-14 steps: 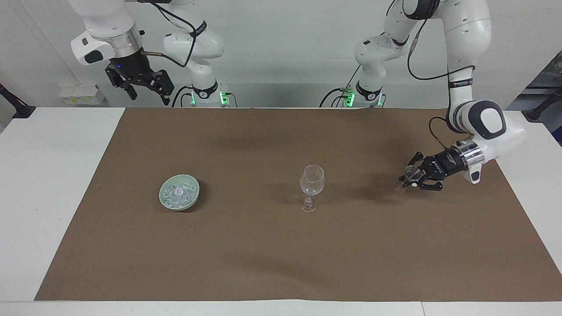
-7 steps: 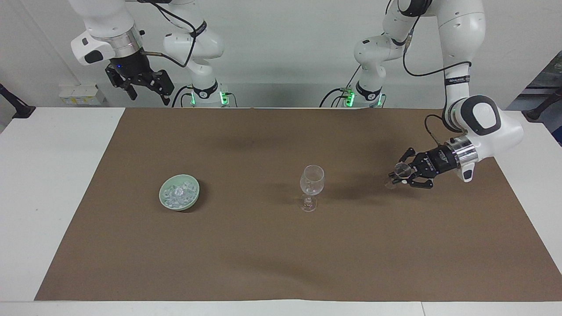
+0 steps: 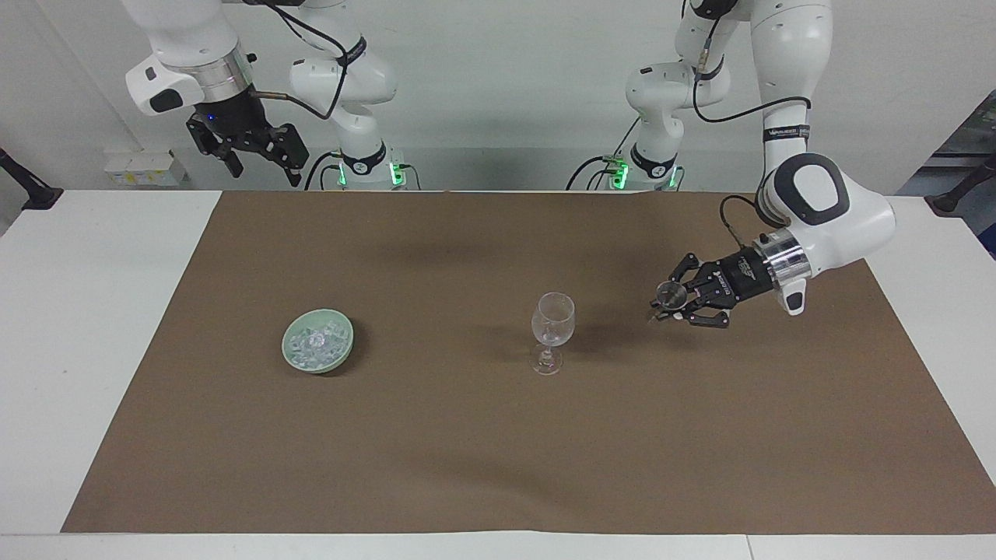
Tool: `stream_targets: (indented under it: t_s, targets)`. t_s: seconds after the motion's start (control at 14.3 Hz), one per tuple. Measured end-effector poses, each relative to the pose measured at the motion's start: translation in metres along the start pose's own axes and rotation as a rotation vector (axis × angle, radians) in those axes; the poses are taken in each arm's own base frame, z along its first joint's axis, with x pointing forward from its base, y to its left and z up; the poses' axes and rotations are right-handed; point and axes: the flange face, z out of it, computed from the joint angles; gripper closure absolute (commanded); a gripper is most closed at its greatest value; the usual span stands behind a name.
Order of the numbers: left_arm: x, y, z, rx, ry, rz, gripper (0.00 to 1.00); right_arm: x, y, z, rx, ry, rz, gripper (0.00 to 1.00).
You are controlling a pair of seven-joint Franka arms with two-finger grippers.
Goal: Pour wine and add ice with both arms
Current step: 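Carry the silver cup over the clear wine glass with the left gripper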
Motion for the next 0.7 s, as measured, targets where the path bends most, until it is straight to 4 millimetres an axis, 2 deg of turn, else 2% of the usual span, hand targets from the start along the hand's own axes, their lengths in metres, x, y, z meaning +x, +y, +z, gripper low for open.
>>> stream_targets:
  t_s: [0.28, 0.7]
  targets:
    - [-0.026, -0.021, 0.043, 0.037, 0.085, 0.062, 1.00, 0.000, 0.000, 0.000, 0.000, 0.000, 0.000, 0.00]
    - [-0.047, -0.032, 0.052, 0.058, 0.202, 0.110, 1.00, 0.000, 0.000, 0.000, 0.000, 0.000, 0.000, 0.00]
